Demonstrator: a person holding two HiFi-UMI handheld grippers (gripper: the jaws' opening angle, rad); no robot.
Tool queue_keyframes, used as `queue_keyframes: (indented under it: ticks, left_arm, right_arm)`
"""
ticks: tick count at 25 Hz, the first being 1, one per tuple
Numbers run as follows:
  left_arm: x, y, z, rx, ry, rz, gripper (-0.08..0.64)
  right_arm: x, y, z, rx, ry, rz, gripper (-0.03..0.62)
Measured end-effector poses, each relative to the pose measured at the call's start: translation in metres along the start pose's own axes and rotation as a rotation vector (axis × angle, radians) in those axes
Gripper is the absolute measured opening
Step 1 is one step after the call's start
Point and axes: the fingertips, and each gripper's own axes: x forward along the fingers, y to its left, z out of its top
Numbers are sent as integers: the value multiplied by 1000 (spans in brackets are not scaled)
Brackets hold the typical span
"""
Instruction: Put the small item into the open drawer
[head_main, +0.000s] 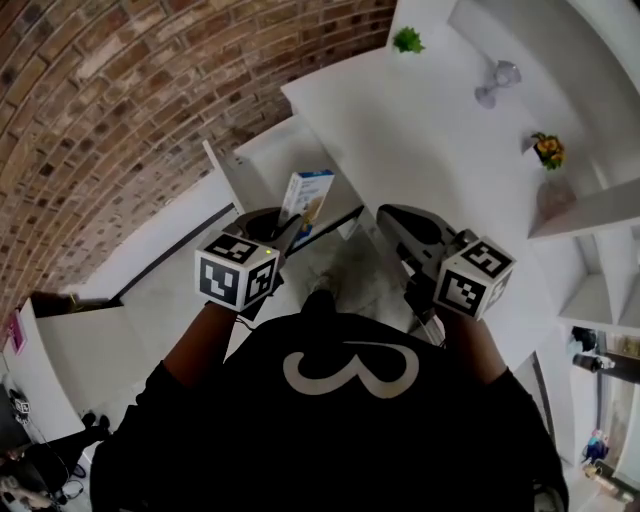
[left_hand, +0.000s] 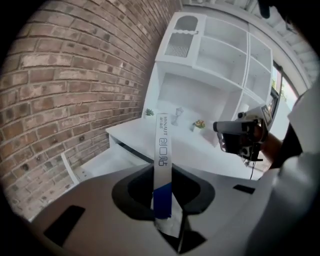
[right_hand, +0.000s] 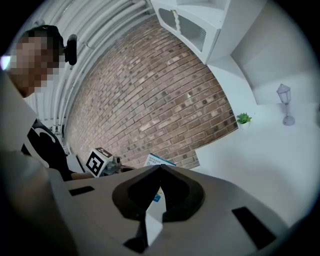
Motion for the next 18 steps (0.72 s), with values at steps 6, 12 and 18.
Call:
queue_keyframes:
  ticks: [6,12,18]
  left_arm:
    - [44,30,-16,203,163,-30,77]
    - [83,56,-43,366,326,-49,77]
    - [120,70,-60,544,413,-66,77]
  right_arm:
    - [21,-25,3,16,12,-51,11]
    - [30,-46,-1,34,6,-96,11]
    - [28,-62,-11,67,7,-146,11]
